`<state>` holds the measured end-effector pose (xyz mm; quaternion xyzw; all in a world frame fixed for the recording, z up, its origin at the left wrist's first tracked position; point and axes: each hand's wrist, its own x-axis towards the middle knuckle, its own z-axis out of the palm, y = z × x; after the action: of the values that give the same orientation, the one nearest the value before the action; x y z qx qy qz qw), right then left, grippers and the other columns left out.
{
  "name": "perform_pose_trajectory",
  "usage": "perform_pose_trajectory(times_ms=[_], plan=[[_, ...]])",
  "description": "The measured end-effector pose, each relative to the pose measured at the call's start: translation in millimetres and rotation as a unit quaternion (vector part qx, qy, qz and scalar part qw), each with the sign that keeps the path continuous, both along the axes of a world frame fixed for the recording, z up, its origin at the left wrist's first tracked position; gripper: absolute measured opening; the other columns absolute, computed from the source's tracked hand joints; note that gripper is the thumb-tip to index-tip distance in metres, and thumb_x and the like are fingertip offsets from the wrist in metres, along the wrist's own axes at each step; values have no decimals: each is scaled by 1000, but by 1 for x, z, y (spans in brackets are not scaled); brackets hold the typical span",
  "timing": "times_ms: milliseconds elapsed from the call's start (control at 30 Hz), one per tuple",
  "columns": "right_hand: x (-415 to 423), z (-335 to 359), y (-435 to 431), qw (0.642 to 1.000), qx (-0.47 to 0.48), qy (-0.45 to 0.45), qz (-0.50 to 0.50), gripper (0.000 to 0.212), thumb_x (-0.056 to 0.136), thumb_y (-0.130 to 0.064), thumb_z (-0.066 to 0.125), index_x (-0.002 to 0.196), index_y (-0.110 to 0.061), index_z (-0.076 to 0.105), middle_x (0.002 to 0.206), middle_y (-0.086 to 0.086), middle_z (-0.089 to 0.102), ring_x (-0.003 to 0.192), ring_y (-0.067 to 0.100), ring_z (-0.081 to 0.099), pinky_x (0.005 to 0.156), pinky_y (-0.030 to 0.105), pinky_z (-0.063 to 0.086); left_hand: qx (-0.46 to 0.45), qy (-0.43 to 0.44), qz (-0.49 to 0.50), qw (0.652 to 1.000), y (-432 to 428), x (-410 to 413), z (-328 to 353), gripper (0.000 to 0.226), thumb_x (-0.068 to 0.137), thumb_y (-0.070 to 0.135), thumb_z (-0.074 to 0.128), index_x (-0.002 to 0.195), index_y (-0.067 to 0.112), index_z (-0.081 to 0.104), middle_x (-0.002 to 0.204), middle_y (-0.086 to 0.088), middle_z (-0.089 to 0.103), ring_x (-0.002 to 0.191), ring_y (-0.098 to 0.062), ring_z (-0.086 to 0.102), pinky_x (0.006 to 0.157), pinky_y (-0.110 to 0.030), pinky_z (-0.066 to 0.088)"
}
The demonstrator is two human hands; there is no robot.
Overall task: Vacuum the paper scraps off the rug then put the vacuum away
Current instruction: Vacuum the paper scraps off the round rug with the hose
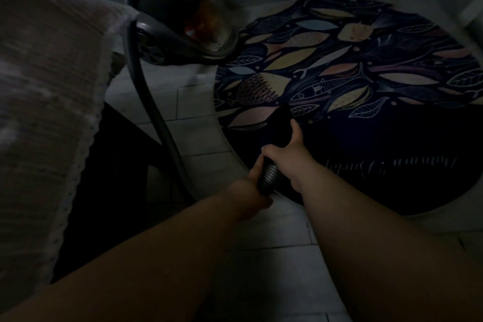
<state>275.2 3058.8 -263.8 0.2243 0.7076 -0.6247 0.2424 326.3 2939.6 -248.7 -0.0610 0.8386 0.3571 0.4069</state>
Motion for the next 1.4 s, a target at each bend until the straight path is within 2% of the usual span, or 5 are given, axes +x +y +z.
perform_pose_trajectory(times_ms=[367,667,900,1133,1400], plan=[[35,1,14,997,10,-34,66,94,86,-18,67,151,-48,6,149,1,38,108,16,46,88,33,47,-44,-20,1,999,18,45,0,104,86,18,64,143,40,-20,145,-6,42,118,-23,54,93,-25,44],[38,10,103,997,52,-45,-29,94,88,-17,64,152,-46,2,157,4,29,126,26,45,94,38,45,-14,-1,-65,998,105,34,7,101,89,19,62,144,38,-21,139,-9,49,114,-23,56,91,-22,40],[56,21,188,988,55,-93,-114,90,93,-18,61,151,-49,0,155,8,30,110,32,52,85,44,50,-37,-18,-146,988,182,34,-5,102,86,33,64,128,56,-26,143,-8,44,125,-30,47,107,-51,34],[74,24,254,978,54,-97,-174,88,93,-18,59,152,-46,0,149,11,37,84,21,49,73,37,47,-27,-15,-207,978,245,35,-6,103,87,30,64,140,47,-23,141,-11,46,123,-31,48,105,-49,37],[97,24,304,961,61,-93,-252,92,90,-18,62,151,-48,0,150,11,35,103,28,52,81,43,51,-33,-17,-258,965,295,46,-2,97,87,38,62,141,50,-18,147,-4,39,130,-29,41,108,-51,32]])
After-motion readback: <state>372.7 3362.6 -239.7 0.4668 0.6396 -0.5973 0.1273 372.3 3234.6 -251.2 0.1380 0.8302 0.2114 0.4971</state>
